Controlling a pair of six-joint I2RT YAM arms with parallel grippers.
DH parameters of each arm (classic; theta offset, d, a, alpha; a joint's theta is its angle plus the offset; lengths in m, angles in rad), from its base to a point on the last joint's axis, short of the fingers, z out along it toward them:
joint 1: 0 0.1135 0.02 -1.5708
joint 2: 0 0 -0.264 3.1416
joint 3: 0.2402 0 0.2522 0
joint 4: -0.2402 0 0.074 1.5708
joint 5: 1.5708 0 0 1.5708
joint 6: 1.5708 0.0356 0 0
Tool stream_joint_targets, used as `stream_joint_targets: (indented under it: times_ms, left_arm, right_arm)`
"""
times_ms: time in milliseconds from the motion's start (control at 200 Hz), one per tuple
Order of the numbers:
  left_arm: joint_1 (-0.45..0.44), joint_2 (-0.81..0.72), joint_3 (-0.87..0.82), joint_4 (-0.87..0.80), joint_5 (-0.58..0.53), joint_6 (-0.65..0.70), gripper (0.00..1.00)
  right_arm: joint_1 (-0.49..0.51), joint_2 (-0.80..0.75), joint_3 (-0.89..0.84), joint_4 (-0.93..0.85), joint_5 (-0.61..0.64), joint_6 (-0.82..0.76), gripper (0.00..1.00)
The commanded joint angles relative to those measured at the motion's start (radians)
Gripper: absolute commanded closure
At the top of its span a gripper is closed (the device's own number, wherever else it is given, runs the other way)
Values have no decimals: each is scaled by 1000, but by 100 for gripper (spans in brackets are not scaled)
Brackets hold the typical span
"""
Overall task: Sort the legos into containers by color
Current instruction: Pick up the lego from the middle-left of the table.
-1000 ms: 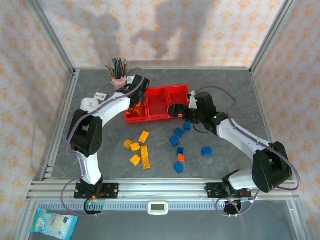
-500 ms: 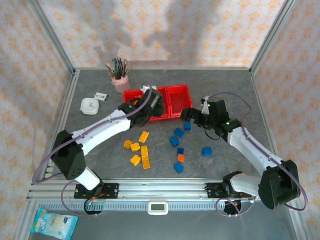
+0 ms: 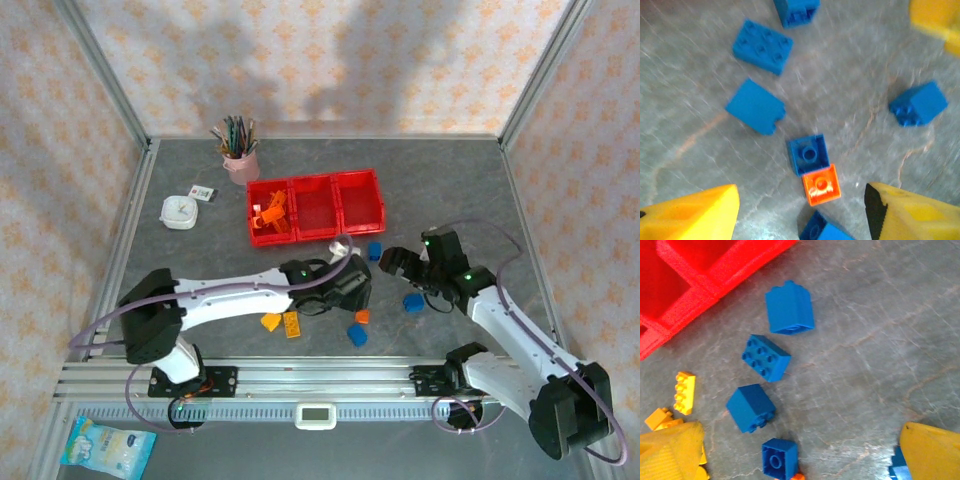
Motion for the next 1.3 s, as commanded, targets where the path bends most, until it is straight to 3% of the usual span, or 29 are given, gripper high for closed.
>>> stream_joint_targets:
  times_ms: [0, 380, 821, 1056, 1296]
  left_arm:
    - [-23, 47, 20, -24, 19, -66, 26]
    - [-56, 203, 101, -10, 43, -74, 28]
    - [-67, 347, 191, -101, -9, -88, 31]
    - [-86, 376, 187, -111, -20, -117, 36]
    - [-87, 343, 155, -114, -60, -139, 49]
  right_arm:
    - [-7, -14, -23, -10, 32, 39, 0]
    - [-43, 6, -66, 44, 11, 34, 0]
    - [-54, 2, -78, 64, -10, 18, 0]
    - [-64, 10, -85, 79, -32, 10, 0]
    - [-63, 7, -83, 82, -40, 2, 0]
